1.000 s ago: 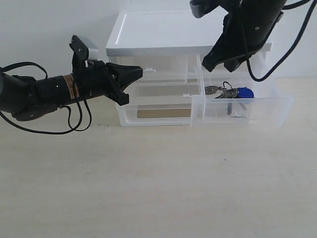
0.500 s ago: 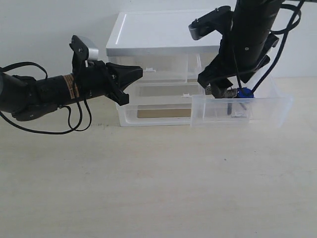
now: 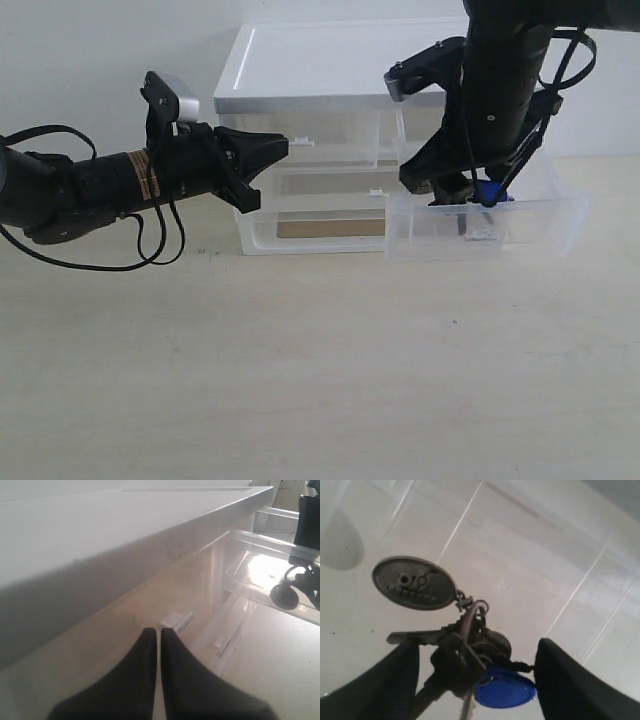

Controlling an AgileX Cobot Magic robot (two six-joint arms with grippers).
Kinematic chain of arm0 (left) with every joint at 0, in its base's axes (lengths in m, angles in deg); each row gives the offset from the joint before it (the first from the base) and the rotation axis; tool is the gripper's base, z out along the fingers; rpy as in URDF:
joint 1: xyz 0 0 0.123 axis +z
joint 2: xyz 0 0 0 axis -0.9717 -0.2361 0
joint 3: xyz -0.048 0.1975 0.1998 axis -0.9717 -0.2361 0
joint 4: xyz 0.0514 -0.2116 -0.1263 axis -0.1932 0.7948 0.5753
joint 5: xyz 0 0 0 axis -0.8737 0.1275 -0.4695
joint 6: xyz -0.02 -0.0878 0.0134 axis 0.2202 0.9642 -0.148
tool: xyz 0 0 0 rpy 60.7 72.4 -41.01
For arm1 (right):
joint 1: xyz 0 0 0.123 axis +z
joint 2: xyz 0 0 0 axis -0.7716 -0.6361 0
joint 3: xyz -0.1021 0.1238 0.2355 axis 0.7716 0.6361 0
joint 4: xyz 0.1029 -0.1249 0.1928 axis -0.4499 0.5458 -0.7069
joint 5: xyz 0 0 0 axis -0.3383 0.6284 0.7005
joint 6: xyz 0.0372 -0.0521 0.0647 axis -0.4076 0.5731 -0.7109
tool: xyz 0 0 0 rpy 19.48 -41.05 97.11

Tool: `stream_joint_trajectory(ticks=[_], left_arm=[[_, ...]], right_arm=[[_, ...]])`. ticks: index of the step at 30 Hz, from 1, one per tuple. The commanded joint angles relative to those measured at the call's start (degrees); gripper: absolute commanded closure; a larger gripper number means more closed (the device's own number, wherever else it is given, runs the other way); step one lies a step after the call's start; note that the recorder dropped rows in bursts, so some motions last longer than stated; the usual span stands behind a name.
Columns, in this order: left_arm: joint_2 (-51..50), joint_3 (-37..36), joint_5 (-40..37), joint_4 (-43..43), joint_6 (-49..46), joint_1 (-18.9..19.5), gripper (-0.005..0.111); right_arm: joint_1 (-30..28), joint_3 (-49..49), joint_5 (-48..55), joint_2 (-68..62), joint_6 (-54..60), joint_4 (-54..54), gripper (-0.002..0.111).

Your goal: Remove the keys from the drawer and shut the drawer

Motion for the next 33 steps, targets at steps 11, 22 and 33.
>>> stream_joint_trajectory(ticks=[11,22,33], left_arm=[[-0.44,1.15,-6.33,7.83,-0.21,0.54,0.102],[-0.44,1.15,-6.19,7.82,-0.21,0.54,0.102],[-0.44,1.15,-6.19,7.82,-0.21,0.54,0.102]], right_arm=[[-0.22,0.13,-2.60,-1.14,3.16,0.64,0.108],[-0.22,0.13,-5.70,3.96,3.67,1.25,0.109],[-0.22,0.23,-7.19,11.18,3.67,2.03,0.109]])
